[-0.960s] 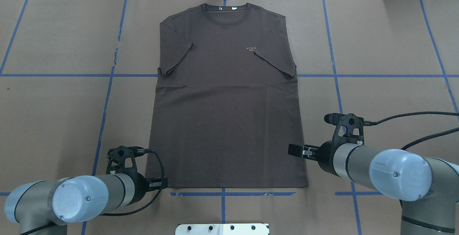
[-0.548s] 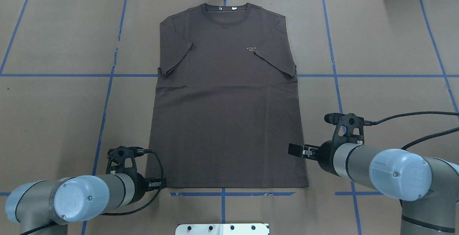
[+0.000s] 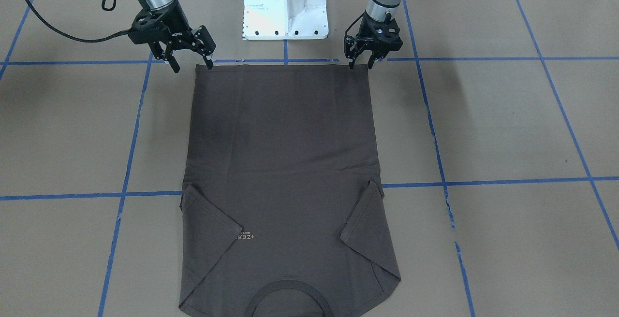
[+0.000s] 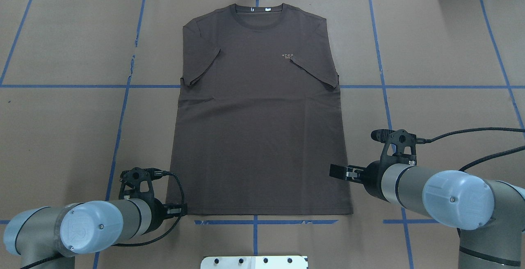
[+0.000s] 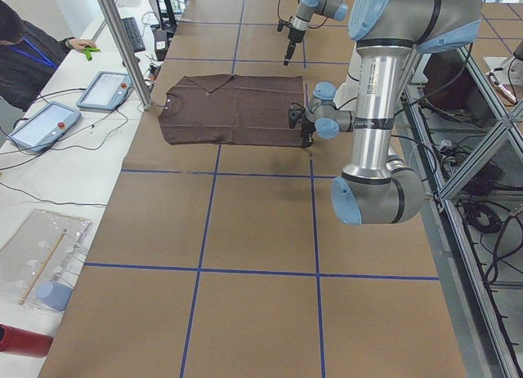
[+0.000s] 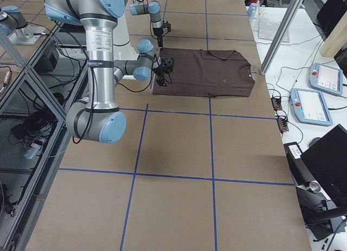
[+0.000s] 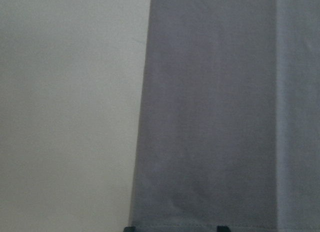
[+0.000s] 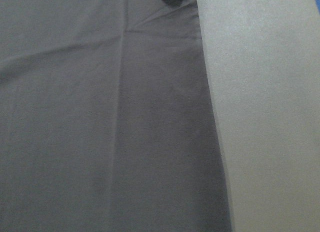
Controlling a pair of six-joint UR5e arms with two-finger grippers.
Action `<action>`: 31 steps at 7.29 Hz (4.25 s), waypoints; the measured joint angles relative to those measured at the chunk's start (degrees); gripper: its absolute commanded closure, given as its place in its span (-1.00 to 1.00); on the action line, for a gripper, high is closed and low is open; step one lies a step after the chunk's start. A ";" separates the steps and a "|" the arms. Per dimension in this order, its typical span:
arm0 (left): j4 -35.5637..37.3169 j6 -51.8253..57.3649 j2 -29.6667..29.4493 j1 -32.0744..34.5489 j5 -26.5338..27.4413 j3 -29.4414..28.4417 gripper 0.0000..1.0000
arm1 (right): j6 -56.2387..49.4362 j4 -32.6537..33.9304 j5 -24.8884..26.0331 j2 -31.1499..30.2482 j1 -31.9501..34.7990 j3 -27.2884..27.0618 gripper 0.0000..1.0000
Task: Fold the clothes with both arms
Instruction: 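Grasp the hem corners with both grippers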
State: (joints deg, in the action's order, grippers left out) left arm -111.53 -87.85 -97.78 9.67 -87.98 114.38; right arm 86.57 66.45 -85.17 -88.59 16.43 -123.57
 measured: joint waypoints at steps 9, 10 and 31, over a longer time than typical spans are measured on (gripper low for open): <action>-0.02 0.81 0.03 -0.08 0.22 0.49 1.00 | -0.05 0.02 0.00 -0.08 0.00 0.02 -0.63; -0.05 0.83 -0.16 -0.04 0.29 0.65 1.00 | 0.09 0.05 0.08 -0.33 -0.01 0.05 -0.31; -0.44 0.58 -0.68 0.35 1.66 3.13 1.00 | 5.62 3.86 7.82 -2.38 -13.67 4.31 1.00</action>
State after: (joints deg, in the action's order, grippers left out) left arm -111.97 -87.28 -98.46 10.02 -86.31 117.50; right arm 92.20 70.31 -77.35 -90.97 2.76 -119.26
